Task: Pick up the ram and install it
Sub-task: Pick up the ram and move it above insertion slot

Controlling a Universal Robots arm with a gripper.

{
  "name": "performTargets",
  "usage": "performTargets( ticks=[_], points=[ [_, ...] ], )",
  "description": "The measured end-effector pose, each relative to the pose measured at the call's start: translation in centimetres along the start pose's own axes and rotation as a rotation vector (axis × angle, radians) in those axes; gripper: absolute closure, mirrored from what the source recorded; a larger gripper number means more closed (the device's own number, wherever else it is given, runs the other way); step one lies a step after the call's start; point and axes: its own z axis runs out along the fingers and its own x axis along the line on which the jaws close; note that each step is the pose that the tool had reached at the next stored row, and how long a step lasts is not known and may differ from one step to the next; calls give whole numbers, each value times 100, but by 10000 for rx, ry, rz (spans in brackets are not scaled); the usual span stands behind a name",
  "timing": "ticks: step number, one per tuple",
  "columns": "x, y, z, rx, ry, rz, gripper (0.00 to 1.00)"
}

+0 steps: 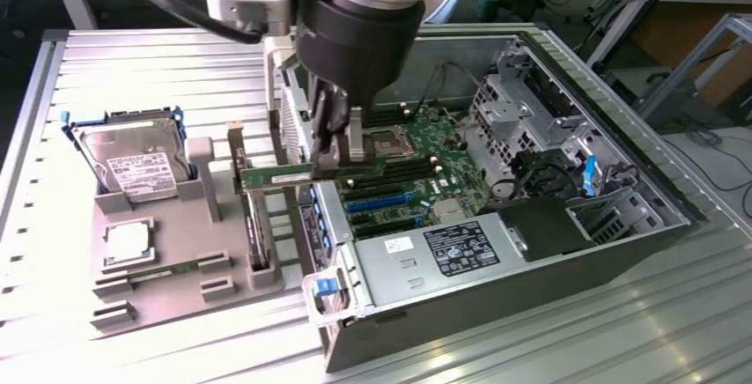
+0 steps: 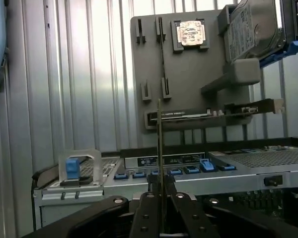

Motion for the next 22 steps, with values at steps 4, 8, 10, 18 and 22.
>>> performTargets(
  ticks=[4, 8, 10, 18, 22],
  points=[
    [-187, -112, -5, 0, 23, 2, 85],
    [-409, -440, -20, 2, 39, 3, 85],
    [-462, -573, -27, 2, 39, 4, 85],
    [-742, -1316, -62, 3, 37, 4, 85],
    [-1033, -1423, -58, 11, 176, 14, 85]
  ],
)
